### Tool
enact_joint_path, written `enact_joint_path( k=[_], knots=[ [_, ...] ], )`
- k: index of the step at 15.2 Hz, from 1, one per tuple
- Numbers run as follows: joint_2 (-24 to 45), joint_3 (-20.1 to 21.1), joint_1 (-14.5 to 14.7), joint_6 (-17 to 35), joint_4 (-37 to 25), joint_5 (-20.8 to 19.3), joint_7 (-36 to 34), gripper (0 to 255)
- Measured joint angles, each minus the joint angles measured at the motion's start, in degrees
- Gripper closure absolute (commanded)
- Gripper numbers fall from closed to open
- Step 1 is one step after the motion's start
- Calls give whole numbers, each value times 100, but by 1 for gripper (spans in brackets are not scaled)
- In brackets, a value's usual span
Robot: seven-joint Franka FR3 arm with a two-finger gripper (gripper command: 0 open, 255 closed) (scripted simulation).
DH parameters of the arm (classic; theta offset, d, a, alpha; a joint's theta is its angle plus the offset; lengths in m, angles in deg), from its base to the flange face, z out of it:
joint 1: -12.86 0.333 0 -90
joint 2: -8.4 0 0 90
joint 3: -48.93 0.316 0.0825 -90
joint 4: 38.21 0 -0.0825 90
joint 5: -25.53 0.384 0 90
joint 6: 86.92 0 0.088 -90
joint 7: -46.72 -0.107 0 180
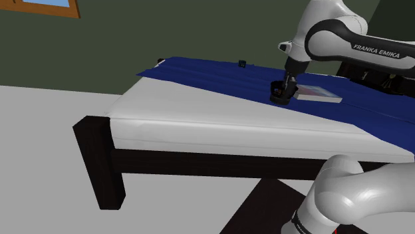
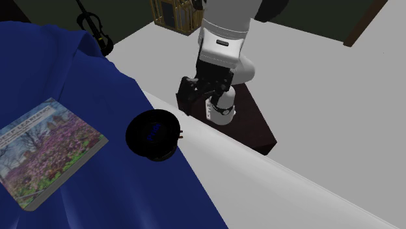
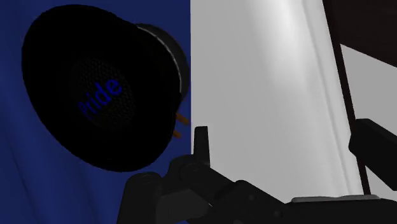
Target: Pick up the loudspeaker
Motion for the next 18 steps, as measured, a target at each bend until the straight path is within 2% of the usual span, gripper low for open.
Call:
enact_joint_path(
  k=[7, 15, 16, 18],
  knots=[
    [296, -716, 167, 297, -851, -517, 1279, 0],
    [80, -831, 124, 717, -259, -674, 1225, 0],
    [67, -841, 120, 737, -229, -683, 1225, 255],
    [58, -848, 117, 752, -208, -689, 1224, 255]
  ],
)
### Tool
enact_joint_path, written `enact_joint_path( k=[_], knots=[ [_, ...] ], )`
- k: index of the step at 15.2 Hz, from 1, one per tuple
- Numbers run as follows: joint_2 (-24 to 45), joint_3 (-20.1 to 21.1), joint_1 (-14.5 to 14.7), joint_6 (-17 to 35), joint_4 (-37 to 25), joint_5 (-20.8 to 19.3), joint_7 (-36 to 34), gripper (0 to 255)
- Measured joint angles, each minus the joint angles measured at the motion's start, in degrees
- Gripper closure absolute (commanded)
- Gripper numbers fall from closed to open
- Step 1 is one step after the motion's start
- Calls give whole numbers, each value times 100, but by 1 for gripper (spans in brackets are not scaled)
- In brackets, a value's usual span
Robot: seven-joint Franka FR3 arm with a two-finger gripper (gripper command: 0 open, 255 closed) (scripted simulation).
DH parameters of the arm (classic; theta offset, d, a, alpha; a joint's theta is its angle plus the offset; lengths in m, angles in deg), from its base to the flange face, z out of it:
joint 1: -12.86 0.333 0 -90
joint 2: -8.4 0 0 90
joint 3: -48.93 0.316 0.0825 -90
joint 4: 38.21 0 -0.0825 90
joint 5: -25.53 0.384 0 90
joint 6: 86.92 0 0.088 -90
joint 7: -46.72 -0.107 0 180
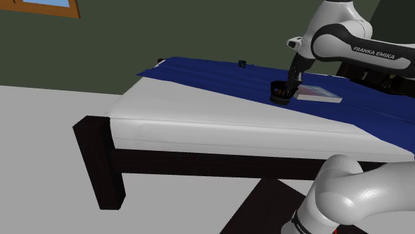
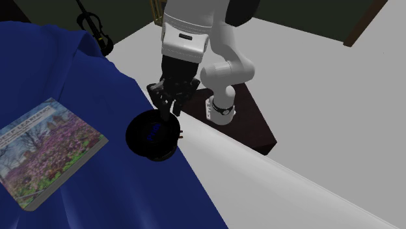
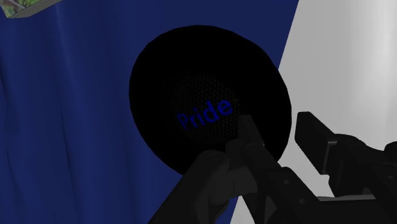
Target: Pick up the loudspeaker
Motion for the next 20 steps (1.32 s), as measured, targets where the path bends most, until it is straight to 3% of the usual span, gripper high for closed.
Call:
enact_joint_path(
  k=[9, 20],
  knots=[
    [18, 2, 5, -21, -41, 9, 11, 255],
    [387, 146, 102, -656, -1057, 208, 219, 255]
  ],
)
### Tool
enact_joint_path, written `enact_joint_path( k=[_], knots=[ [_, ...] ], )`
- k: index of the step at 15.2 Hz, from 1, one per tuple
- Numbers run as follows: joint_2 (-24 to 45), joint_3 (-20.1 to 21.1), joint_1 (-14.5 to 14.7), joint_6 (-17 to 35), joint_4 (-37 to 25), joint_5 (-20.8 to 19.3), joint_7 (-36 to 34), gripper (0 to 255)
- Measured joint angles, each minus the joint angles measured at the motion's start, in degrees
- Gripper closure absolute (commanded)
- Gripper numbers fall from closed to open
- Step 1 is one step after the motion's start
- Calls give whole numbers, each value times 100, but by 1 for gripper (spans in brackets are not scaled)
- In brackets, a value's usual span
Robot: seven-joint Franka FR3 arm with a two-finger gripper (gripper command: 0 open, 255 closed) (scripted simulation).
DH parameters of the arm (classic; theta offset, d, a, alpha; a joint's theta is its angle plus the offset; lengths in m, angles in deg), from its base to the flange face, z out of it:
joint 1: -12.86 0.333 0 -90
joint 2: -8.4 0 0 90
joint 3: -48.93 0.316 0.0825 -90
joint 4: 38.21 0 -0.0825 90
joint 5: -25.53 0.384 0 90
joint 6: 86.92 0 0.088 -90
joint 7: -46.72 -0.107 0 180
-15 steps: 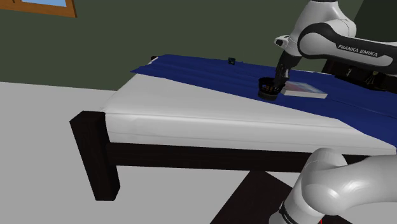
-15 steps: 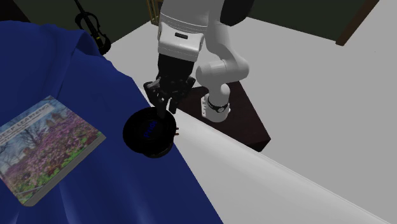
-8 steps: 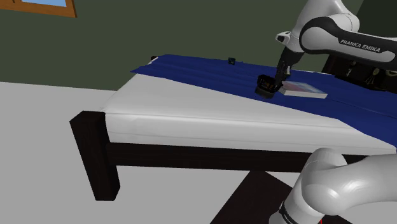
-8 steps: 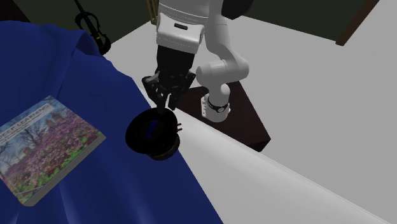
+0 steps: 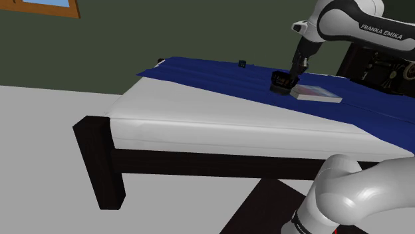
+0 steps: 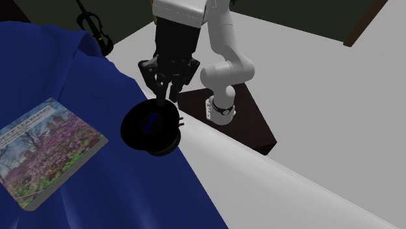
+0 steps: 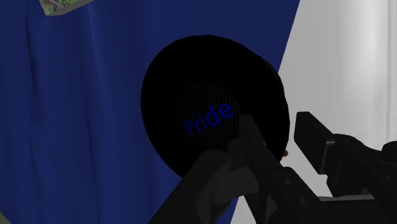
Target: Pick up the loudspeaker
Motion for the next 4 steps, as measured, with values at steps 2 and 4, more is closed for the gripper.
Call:
enact_joint_path(
  k=[2, 4],
  knots=[
    [86, 8, 17, -111, -207, 29, 51, 255],
    [167, 20, 35, -204, -385, 58, 85, 255]
  ],
)
